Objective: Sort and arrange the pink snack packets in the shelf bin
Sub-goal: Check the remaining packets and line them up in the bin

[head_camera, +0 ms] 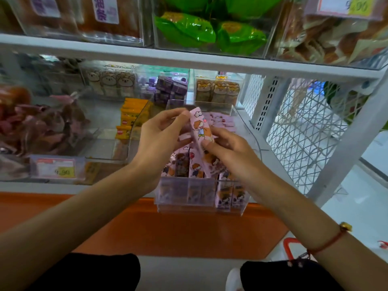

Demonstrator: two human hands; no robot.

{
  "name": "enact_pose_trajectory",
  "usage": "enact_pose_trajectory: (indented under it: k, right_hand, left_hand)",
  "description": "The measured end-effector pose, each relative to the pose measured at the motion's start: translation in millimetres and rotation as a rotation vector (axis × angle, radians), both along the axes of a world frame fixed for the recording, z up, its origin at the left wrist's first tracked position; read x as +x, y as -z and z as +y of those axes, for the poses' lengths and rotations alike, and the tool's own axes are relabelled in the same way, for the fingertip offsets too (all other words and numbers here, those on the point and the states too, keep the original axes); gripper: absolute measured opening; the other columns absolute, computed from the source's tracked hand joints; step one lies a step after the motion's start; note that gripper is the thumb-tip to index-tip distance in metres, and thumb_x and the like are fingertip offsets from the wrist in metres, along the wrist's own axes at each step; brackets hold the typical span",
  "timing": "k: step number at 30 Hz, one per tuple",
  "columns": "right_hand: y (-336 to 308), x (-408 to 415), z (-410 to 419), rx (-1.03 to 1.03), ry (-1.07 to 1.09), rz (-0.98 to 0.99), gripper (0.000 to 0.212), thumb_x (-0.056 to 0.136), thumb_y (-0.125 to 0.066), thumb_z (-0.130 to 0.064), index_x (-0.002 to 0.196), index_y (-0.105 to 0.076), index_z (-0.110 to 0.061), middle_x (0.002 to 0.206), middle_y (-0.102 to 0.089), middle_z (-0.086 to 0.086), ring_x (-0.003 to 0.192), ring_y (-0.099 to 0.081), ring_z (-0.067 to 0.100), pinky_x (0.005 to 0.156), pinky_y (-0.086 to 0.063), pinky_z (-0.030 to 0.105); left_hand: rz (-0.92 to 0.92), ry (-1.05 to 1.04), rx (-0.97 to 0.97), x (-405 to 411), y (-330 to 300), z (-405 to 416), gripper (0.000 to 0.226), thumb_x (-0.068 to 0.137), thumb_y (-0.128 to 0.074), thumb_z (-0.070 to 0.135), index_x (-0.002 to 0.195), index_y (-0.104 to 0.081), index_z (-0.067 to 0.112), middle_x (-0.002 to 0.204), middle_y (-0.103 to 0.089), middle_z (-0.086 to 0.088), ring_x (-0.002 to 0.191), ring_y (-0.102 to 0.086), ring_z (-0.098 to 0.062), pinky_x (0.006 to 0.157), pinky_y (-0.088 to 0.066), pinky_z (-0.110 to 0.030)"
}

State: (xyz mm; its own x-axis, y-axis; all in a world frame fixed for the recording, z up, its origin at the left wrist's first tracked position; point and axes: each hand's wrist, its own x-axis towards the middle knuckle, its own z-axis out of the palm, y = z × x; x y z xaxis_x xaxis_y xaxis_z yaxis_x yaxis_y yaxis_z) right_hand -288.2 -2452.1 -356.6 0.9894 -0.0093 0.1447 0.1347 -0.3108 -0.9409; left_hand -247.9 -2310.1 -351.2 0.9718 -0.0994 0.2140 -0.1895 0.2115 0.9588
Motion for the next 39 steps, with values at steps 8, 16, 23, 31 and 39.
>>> enact_pose_trajectory:
  k: [8, 16, 23, 31, 39]
  right_hand:
    - [3.5, 2.7, 0.5, -0.013, 0.012, -0.043, 0.026, 0.087, -0.06, -0.038, 0.111, -0.051, -0.043, 0.097, -0.058, -0.02, 0.074, -0.057, -0.021, 0.057, -0.042, -0.001]
    - [3.7, -0.2, -13.5, 0.078, 0.028, 0.053, 0.042, 0.094, -0.054, -0.027, 0.135, -0.048, -0.025, 0.102, -0.064, -0.013, 0.093, -0.063, 0.003, 0.084, -0.052, 0.023]
    - [2.6, -10.9, -17.8, -0.259, 0.269, -0.408, 0.041, 0.075, -0.078, -0.021, 0.112, -0.059, -0.027, 0.095, -0.057, -0.018, 0.085, -0.058, -0.007, 0.062, -0.05, 0.01]
    - [2.4, -12.3, -21.9, -0.274, 0.166, -0.335, 0.047, 0.089, -0.06, -0.033, 0.135, -0.048, -0.025, 0.122, -0.059, -0.004, 0.1, -0.059, 0.0, 0.081, -0.053, 0.021]
    - [3.1, -14.6, -30.7, -0.205, 0.201, -0.44, 0.031, 0.083, -0.07, -0.016, 0.111, -0.058, -0.023, 0.113, -0.065, -0.008, 0.109, -0.06, 0.002, 0.099, -0.046, 0.023]
  left_hand:
    - [-0.019, 0.003, 0.239, 1.9, 16.0, -3.2, 0.045, 0.075, -0.074, 0.041, 0.112, -0.054, 0.028, 0.109, -0.062, 0.011, 0.095, -0.064, -0.002, 0.074, -0.057, -0.019]
    - [-0.012, 0.146, 0.086, 3.1, 5.6, -7.5, 0.033, 0.095, -0.055, 0.024, 0.126, -0.045, 0.017, 0.114, -0.068, -0.001, 0.094, -0.069, -0.006, 0.073, -0.055, -0.016]
    - [0.023, 0.205, 0.116, -0.5, 5.0, -14.0, 0.017, 0.091, -0.059, 0.035, 0.107, -0.058, 0.032, 0.102, -0.07, 0.007, 0.088, -0.069, -0.002, 0.072, -0.057, -0.018]
    - [-0.136, 0.208, 0.118, 0.9, -2.4, -4.9, 0.031, 0.088, -0.064, 0.016, 0.118, -0.058, 0.026, 0.108, -0.067, 0.008, 0.092, -0.069, -0.006, 0.069, -0.053, -0.014]
    - [-0.597, 0.259, 0.296, -14.9, -4.9, -10.6, 0.034, 0.081, -0.067, 0.01, 0.111, -0.057, 0.022, 0.115, -0.063, 0.01, 0.111, -0.061, -0.005, 0.088, -0.053, -0.023]
